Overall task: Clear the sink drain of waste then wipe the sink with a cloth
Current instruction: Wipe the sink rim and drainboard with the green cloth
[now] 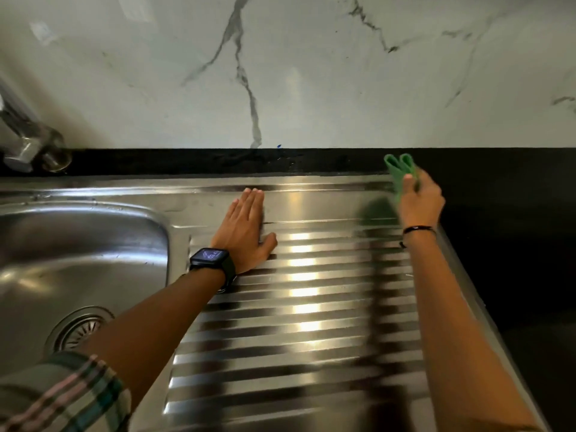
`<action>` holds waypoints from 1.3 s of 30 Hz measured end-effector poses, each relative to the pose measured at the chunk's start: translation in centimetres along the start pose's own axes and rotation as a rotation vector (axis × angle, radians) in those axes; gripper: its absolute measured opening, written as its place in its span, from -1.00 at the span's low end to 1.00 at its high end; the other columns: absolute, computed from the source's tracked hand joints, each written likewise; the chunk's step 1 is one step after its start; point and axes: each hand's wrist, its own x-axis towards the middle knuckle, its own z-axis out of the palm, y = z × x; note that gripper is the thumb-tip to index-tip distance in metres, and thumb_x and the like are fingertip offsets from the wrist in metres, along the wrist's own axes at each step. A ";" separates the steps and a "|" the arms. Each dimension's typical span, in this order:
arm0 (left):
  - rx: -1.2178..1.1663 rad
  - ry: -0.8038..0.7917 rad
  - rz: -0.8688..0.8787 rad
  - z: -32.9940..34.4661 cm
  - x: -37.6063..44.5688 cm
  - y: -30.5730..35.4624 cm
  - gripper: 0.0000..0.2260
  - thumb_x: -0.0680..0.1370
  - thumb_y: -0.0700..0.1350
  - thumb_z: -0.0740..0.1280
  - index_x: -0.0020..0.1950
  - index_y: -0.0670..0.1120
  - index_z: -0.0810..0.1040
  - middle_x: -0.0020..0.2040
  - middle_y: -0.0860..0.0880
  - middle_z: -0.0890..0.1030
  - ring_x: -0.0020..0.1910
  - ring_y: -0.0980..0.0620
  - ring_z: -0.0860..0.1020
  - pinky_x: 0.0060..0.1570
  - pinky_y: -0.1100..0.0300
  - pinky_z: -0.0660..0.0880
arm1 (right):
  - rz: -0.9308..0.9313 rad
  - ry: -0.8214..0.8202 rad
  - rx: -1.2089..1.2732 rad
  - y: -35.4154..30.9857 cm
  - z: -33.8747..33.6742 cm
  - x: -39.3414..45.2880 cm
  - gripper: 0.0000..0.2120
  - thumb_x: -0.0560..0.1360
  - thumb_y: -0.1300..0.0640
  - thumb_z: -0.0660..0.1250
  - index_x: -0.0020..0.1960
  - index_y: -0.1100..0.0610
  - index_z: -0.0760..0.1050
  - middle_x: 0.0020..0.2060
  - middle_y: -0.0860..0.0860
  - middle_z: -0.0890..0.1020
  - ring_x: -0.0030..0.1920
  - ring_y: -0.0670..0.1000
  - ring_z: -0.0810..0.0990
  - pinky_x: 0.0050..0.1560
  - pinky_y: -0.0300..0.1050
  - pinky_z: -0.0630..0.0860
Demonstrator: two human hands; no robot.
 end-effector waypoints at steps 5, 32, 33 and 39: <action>0.042 -0.026 -0.003 0.2 0.2 0.1 -0.26 0.43 0.14 0.01 0.50 -0.18 -0.14 0.54 -0.15 -0.08 0.52 -0.06 -0.13 0.50 0.08 -0.16 | 0.114 -0.013 -0.319 1.4 3.5 1.7 -0.63 0.61 0.10 0.06 0.36 0.19 0.34 0.33 0.32 0.38 0.32 0.31 0.35 0.32 0.18 0.32; -0.004 0.120 -0.358 -0.9 -4.2 -5.6 -0.32 0.55 0.12 0.11 0.50 -0.18 -0.12 0.54 -0.17 -0.07 0.52 -0.08 -0.13 0.44 0.09 -0.24 | -0.114 -0.212 -0.521 -0.1 6.0 -3.4 -0.64 0.58 0.17 0.13 0.27 0.39 0.37 0.31 0.33 0.39 0.37 0.27 0.29 0.39 0.14 0.18; -0.034 0.122 -0.340 -0.8 -4.0 -5.5 -0.30 0.53 0.13 0.11 0.50 -0.17 -0.12 0.54 -0.16 -0.06 0.52 -0.07 -0.12 0.42 0.11 -0.24 | -0.103 -0.201 -0.536 -0.3 6.7 -3.6 -0.64 0.58 0.18 0.12 0.27 0.40 0.36 0.32 0.33 0.38 0.37 0.27 0.27 0.40 0.15 0.17; -0.388 0.252 -0.358 -1.7 -4.4 -5.4 -0.28 0.40 0.04 0.05 0.50 -0.15 -0.09 0.54 -0.14 -0.02 0.52 -0.04 -0.08 0.48 0.07 -0.12 | -0.215 -0.284 -0.603 -4.5 12.0 -8.1 -0.62 0.58 0.17 0.09 0.33 0.35 0.32 0.37 0.27 0.35 0.43 0.20 0.20 0.42 0.08 0.14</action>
